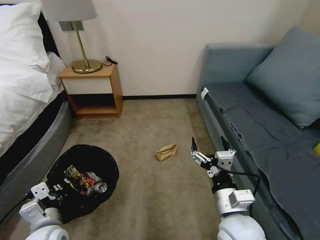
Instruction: Pick up the trash bin, then pick up the garbage on the floor and place it into the trash bin.
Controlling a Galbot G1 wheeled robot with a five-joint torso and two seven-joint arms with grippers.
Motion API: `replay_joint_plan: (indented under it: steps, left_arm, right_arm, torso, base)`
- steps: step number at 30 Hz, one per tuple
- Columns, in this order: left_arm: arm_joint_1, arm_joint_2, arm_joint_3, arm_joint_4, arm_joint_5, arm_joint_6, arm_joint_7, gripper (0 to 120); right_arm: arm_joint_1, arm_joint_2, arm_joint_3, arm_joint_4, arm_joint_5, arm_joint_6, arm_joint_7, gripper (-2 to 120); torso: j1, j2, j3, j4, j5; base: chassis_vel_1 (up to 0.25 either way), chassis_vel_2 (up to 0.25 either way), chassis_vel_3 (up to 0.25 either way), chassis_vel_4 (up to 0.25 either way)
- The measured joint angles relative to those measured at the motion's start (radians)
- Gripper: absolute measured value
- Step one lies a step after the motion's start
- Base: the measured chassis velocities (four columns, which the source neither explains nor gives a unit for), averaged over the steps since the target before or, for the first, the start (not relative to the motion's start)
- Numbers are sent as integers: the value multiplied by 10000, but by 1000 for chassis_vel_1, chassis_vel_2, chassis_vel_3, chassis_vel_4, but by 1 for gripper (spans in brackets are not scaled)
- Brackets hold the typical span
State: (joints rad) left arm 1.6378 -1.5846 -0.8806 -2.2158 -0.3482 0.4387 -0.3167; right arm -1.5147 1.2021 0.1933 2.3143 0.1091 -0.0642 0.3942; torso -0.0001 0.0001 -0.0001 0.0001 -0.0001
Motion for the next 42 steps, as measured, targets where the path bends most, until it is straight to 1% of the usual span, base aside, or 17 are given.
replay_joint_plan:
  steps: [6,17,32,35,36,38,42]
  left_arm:
    - [0,-34,-10,52,24,-26,0,2]
    - [-32,-70,7,151,62,-48,4,2]
    - [-128,-3,-26,414,33,-138,2,2]
    - [-149,28,-36,465,12,-138,2,2]
    - [-149,28,-36,465,12,-138,2,2]
    - [-153,37,-44,500,2,-138,2,2]
    - [-153,41,-52,516,0,-139,0,2]
  right_arm:
    - [284,-131,-82,-179,151,0,-21,100]
    - [671,-327,-137,-435,391,-45,-37,100]
    - [1332,-607,-410,-1002,698,-43,-154,100]
    - [1956,-880,-653,-1406,975,17,-332,100]
    - [1956,-880,-653,-1406,975,17,-332,100]
    - [2577,-1188,-811,-1866,1135,118,-705,100]
    - [2905,-1377,-921,-2087,1211,133,-917,100]
  torso:
    - [0,0,0,0,1]
    - [1,-1,2,-1,2]
    - [1,-1,2,-2,1]
    - [2,-1,3,-2,1]
    - [2,-1,3,-2,1]
    - [1,-1,3,-2,2]
    - [1,-1,2,-2,2]
  base:
    - [-103,110,100,-106]
    - [-211,204,196,-203]
    - [-150,155,160,-159]
    - [-80,69,78,-93]
    - [-40,46,55,-81]
    - [0,0,0,0]
    - [0,0,0,0]
